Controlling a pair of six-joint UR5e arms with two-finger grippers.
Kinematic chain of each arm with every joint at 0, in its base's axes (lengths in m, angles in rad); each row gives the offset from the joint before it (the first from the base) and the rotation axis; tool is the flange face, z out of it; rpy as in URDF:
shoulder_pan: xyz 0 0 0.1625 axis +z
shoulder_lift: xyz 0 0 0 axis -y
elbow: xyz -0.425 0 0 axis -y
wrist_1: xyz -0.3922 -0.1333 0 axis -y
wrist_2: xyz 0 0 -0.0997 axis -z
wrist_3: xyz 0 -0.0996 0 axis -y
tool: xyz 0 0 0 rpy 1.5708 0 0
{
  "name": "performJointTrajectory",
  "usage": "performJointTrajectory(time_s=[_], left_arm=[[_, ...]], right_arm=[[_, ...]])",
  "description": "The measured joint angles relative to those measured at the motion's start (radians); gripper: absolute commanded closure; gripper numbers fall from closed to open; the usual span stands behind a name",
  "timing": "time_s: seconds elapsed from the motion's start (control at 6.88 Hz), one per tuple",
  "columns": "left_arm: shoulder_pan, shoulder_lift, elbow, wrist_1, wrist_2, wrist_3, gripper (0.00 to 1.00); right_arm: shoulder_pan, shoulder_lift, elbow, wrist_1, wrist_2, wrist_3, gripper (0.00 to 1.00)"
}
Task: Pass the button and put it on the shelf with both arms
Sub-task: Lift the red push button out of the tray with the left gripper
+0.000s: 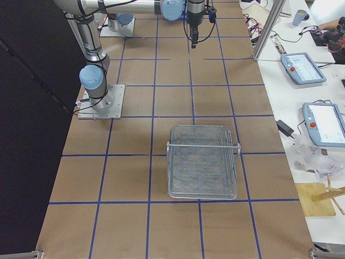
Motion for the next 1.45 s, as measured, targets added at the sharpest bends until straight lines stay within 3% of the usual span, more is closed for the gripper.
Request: performJointTrajectory(time_s=[0.58,1.02,1.45], left_arm=[[-0.031,0.058,0.067,-0.074,0.005,-0.010,0.99],[-0.223,0.181,0.358,-0.487,0.006,-0.012,1.00],[-0.465,0.246,0.544,-0.693,-0.019,0.025,1.00]], right_arm=[[0.000,-0.001,0.001,0.001,-0.001,-0.001,0.00],[-0.014,0.000,-0.004,-0.002,0.003,-0.018,0.00],[-0.033,0.014,-0.020,-0.002,0.042,-0.130,0.00]])
